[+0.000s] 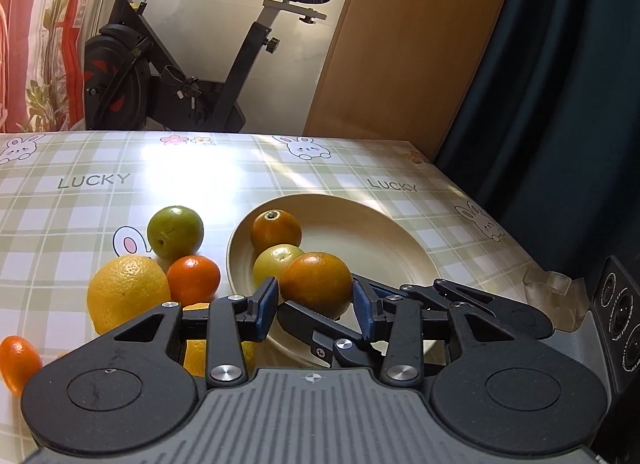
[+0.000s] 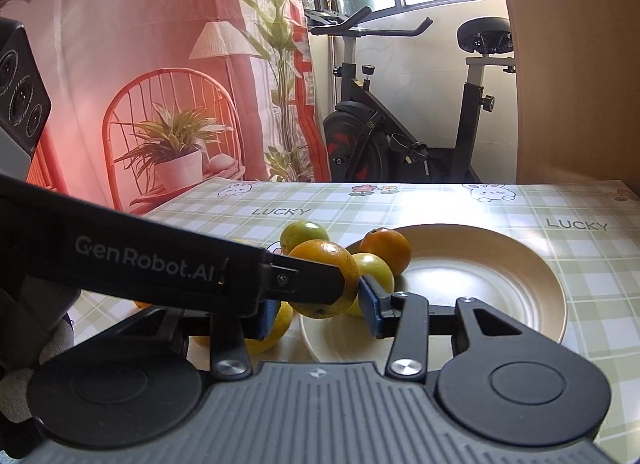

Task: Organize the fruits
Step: 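Carry the orange onto the plate and open the left gripper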

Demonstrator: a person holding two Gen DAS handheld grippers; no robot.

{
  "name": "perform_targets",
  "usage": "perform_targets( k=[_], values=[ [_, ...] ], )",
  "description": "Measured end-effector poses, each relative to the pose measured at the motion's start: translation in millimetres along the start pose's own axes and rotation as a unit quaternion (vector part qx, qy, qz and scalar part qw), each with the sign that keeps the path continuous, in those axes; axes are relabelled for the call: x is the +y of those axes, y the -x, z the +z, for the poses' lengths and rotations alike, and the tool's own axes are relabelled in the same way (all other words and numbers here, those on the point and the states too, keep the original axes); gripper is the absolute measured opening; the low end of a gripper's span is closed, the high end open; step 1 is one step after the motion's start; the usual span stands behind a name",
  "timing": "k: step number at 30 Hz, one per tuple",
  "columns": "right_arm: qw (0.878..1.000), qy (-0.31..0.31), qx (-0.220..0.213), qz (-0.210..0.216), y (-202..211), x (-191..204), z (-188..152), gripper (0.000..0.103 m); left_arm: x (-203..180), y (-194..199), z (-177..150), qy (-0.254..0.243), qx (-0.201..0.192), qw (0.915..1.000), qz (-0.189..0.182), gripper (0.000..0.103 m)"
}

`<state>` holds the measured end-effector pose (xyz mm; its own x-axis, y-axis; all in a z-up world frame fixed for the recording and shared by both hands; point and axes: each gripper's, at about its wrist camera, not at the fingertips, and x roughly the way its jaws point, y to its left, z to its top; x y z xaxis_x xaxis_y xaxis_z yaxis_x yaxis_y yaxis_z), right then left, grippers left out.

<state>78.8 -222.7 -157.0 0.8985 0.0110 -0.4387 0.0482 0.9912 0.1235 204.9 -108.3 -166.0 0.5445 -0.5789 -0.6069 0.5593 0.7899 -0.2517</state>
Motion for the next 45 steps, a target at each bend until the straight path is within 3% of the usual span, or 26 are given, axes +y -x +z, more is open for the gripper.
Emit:
perform_targets(
  k=[4,24,40,45],
  values=[
    [1.000,-0.005,0.006,-0.009,-11,-7,-2,0.045,3,-8,1,0.001,0.018,0.9998,0.006,0.044],
    [1.000,-0.018,0.025,0.003,-32,-6,-3,0.045,7,-14,6,0.003,0.019,0.9981,0.059,0.046],
    [0.998,-0.038,0.050,-0.008,-44,-7,-1,0.050,7,-11,7,0.001,0.002,0.9982,0.061,0.045],
    [0.999,-0.040,0.022,-0.009,-35,-5,-3,0.051,15,10,9,0.016,-0.019,0.9983,0.053,0.045]
  ],
)
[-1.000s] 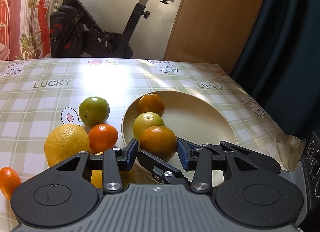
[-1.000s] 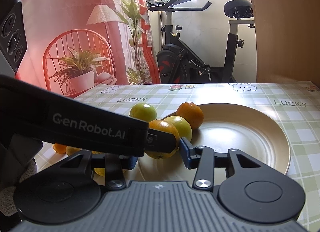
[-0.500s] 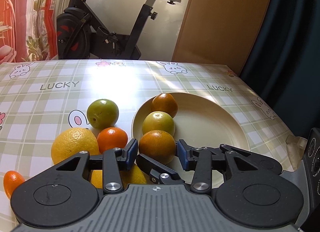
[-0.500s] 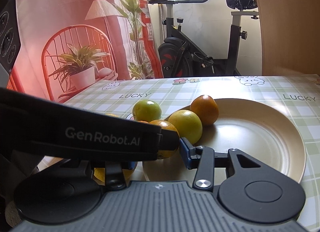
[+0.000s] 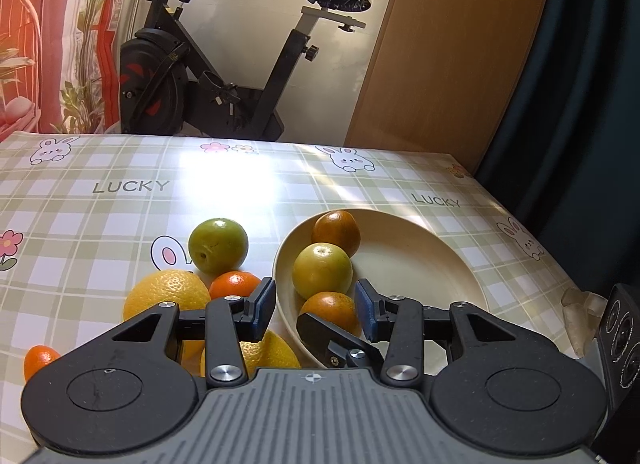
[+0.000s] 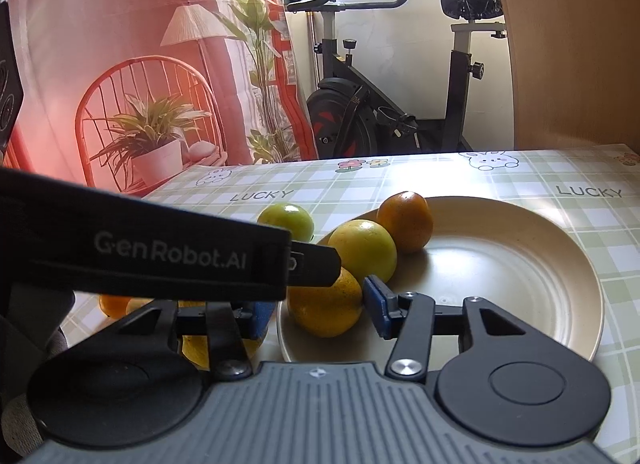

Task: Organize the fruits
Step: 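Move the left tool to the large yellow orange in the pile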

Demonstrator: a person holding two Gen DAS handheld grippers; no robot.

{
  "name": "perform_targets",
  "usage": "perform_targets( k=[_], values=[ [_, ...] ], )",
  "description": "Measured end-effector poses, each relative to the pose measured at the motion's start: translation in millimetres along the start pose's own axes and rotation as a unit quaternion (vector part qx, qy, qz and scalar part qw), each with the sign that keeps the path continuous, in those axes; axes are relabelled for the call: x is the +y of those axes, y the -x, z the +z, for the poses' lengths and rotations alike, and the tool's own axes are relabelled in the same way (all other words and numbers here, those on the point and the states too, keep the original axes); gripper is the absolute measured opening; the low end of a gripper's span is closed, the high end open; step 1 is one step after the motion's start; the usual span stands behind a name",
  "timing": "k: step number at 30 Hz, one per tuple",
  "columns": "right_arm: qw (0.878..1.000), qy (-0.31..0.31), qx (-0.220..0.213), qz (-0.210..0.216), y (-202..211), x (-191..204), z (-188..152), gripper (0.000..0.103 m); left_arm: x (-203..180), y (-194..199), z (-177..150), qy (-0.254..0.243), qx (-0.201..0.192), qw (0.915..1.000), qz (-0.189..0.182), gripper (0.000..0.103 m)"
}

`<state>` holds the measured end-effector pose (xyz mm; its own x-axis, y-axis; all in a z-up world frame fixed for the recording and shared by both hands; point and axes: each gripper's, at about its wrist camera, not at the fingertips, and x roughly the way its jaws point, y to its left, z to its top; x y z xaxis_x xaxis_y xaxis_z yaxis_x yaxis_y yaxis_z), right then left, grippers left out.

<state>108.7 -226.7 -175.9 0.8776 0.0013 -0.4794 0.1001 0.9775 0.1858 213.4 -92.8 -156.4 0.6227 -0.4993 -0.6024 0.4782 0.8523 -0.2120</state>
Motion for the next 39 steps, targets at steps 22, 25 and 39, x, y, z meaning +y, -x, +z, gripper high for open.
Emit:
perform_targets(
  k=[22,25,39],
  values=[
    [0.998,0.021,-0.046,0.030,30,16,-11,0.052,82,69,-16,0.104,-0.020,0.9938,0.034,0.045],
    [0.998,0.038,-0.043,0.041,31,26,-15,0.052,80,68,-20,0.100,-0.016,0.9945,0.027,0.045],
    [0.994,0.092,0.003,0.054,11,47,-17,0.056,61,44,-26,0.087,0.013,0.9962,-0.002,0.051]
  ],
)
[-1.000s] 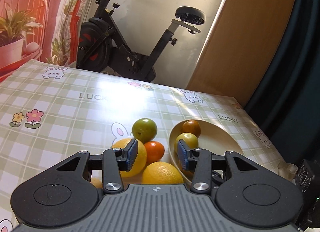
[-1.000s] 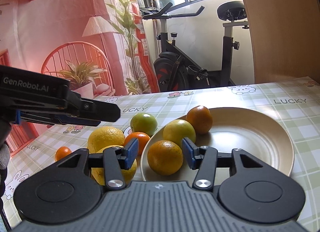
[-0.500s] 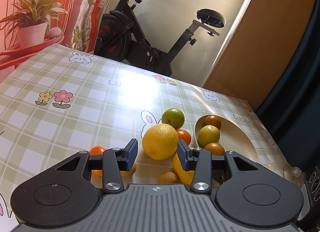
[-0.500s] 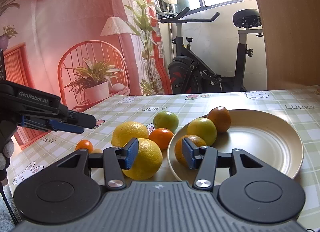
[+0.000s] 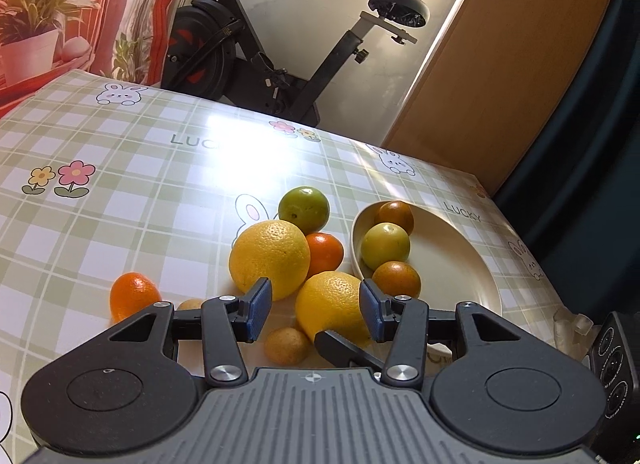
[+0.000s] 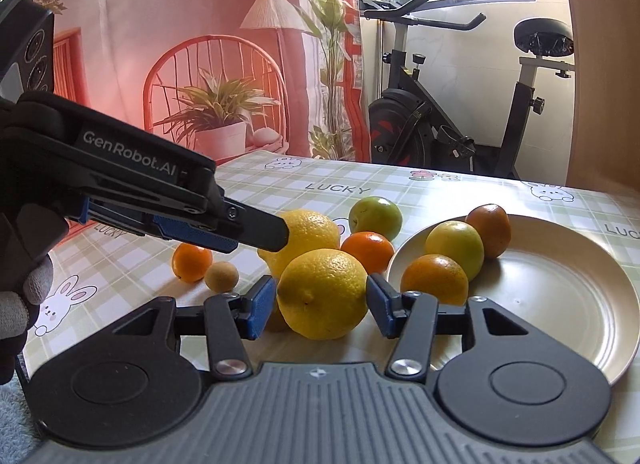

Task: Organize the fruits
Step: 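Move the left tool to the large yellow orange in the pile, then close the left gripper around the large yellow orange and lift it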

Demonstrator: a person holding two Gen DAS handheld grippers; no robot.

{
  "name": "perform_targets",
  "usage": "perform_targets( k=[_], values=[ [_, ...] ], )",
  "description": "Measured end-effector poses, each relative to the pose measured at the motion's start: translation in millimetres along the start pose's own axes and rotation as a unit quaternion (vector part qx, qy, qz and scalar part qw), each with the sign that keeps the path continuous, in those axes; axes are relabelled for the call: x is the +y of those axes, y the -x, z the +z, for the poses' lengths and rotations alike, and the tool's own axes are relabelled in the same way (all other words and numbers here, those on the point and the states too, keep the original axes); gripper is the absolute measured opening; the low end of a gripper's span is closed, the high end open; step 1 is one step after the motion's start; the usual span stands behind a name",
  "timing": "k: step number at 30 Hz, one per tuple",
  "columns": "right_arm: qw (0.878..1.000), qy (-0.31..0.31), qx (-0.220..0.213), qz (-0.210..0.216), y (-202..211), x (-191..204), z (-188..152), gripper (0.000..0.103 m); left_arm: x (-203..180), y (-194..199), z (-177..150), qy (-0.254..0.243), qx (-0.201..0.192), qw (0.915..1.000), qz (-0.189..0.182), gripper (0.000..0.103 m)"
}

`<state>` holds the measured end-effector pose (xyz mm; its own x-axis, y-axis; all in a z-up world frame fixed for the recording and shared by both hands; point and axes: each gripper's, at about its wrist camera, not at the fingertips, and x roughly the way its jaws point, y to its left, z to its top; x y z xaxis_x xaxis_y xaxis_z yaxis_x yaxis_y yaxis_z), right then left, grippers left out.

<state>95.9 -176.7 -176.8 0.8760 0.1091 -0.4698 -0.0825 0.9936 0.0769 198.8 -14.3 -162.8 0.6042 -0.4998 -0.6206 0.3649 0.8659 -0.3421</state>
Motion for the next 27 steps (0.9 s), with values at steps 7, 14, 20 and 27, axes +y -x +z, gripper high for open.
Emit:
perform_targets(
  k=[7,14,20,27],
  values=[
    [0.999,-0.010,0.042,0.000,-15,-3,1,0.059,-7,-17,-4,0.004,0.012,0.9999,-0.002,0.052],
    [0.999,-0.018,0.047,0.004,-17,-8,1,0.059,-4,-21,-10,0.023,0.012,0.9997,-0.001,0.062],
    [0.999,-0.019,0.047,0.006,-17,-9,0,0.059,-11,-23,-13,0.019,0.018,0.9997,0.004,0.059],
    [0.999,-0.023,0.044,0.009,-16,-9,0,0.058,-16,-21,-14,0.000,0.016,0.9998,0.013,0.059]
  ],
)
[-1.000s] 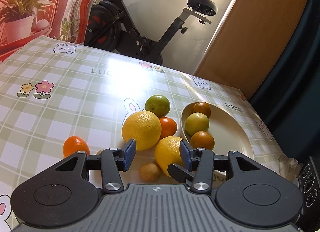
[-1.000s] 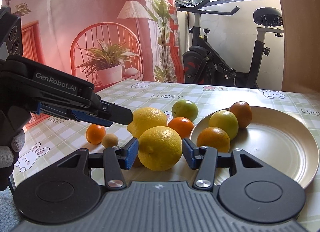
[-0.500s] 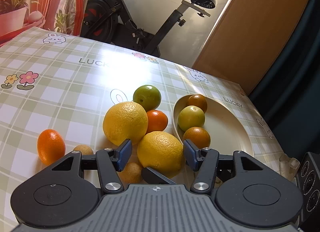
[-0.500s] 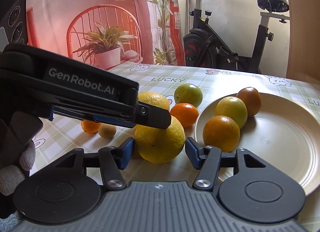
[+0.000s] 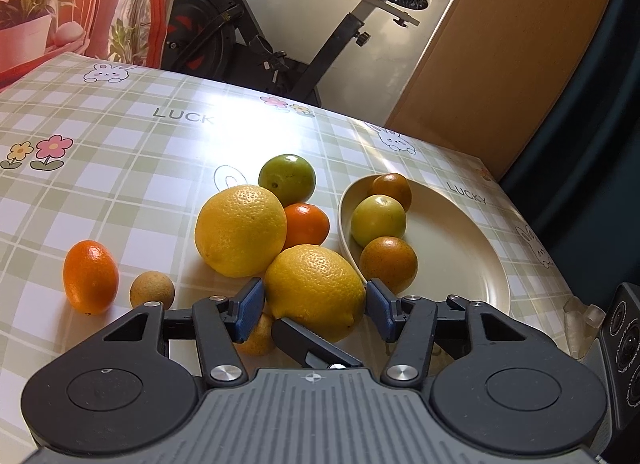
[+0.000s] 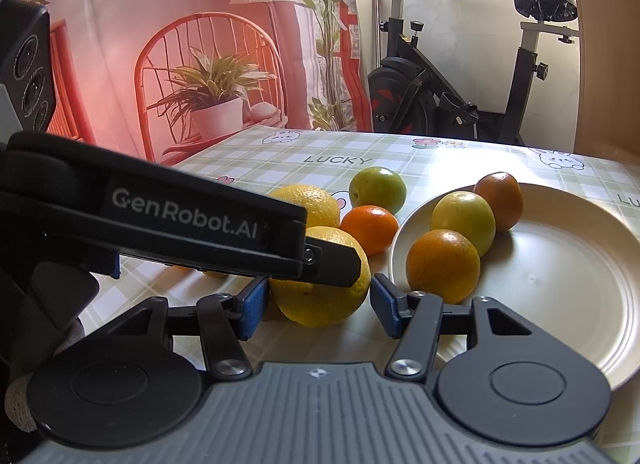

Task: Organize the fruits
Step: 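Close the left gripper around the large yellow orange and lift it, then carry the large yellow orange onto the plate and open the left gripper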

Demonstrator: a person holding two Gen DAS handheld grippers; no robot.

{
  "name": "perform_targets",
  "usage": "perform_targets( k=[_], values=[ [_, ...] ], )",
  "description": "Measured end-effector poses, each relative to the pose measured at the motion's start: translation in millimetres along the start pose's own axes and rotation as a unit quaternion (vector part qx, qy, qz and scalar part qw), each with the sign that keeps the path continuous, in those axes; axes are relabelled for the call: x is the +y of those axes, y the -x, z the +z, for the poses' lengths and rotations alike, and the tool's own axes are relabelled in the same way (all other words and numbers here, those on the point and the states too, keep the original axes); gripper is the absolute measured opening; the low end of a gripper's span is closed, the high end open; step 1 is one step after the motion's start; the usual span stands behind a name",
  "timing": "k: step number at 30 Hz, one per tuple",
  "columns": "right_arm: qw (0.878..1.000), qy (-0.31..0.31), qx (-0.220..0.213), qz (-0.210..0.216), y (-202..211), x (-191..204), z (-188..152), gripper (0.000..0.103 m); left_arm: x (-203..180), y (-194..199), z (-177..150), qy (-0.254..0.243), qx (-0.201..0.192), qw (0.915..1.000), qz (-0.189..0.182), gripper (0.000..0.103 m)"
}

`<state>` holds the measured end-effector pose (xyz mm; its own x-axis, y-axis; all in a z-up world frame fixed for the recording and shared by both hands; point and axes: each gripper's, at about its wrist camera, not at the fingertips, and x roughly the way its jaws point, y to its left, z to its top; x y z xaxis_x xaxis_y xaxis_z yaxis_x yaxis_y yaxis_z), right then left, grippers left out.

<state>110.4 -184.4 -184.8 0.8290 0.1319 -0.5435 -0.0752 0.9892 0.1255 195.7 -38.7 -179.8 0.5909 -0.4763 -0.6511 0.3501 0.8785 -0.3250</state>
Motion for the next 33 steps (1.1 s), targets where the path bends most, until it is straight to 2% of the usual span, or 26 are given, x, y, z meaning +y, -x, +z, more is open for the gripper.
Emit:
perform_targets(
  k=[4,7,15,21,25,33],
  values=[
    [1.000,-0.001,0.000,0.002,1,-1,0,0.058,-8,1,-1,-0.017,-0.002,0.9997,0.014,0.059],
    [1.000,-0.005,-0.004,0.006,3,-2,-1,0.058,-10,6,-1,-0.024,-0.007,0.9996,0.011,0.059],
    [0.999,-0.011,-0.047,0.003,22,-4,-5,0.058,-26,17,-1,-0.060,-0.016,0.9980,0.008,0.059],
    [0.997,-0.027,-0.076,-0.015,41,-7,-9,0.058,-48,20,-1,-0.096,-0.026,0.9950,-0.009,0.059],
    [0.994,-0.043,-0.093,-0.030,55,-16,-8,0.058,-59,12,3,-0.101,-0.014,0.9946,-0.023,0.059],
    [0.990,-0.077,-0.092,-0.071,74,-35,-10,0.058,-82,-5,3,-0.121,0.007,0.9911,-0.055,0.059]
  ],
)
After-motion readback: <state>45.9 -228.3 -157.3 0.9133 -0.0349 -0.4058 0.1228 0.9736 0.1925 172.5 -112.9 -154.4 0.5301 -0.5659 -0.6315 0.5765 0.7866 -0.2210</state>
